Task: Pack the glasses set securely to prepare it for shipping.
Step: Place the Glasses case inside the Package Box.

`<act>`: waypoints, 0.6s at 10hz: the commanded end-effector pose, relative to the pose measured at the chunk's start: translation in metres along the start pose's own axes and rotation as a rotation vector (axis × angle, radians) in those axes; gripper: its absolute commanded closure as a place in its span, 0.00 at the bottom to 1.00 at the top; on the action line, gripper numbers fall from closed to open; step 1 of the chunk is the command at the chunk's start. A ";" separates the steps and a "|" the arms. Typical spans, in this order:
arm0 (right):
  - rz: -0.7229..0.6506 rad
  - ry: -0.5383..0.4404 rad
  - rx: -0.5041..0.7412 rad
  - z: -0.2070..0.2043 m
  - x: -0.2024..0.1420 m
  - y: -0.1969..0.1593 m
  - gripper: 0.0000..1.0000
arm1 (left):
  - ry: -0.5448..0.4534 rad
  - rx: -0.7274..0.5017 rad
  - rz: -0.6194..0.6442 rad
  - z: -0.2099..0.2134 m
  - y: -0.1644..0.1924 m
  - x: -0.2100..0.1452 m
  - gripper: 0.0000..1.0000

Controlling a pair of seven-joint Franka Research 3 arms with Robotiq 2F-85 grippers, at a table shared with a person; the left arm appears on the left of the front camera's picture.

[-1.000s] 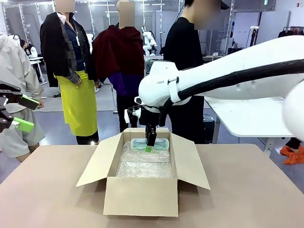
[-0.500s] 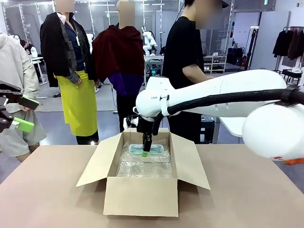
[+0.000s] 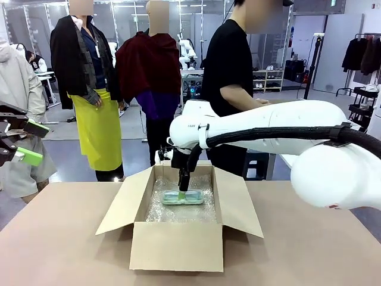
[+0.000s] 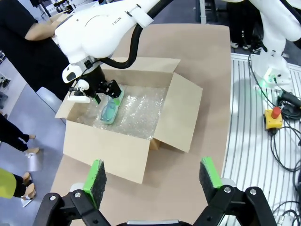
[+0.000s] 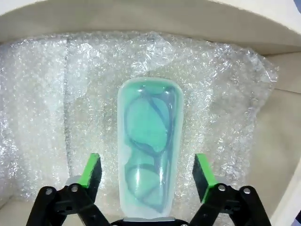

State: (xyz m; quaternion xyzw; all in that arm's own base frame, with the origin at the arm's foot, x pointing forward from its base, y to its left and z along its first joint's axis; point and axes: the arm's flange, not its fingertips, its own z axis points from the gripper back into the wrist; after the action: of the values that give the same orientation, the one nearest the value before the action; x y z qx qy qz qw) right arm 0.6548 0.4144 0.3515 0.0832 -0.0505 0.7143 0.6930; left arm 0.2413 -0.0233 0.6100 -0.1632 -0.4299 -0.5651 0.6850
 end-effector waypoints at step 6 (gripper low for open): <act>-0.011 0.001 -0.009 0.005 0.006 0.001 0.00 | -0.019 -0.005 -0.015 0.000 0.001 0.002 0.00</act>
State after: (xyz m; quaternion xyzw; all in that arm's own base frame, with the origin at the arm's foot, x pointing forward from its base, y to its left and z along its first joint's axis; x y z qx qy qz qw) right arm 0.6544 0.4190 0.3584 0.0766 -0.0534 0.7041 0.7039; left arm 0.2414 -0.0234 0.6099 -0.1632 -0.4296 -0.5652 0.6851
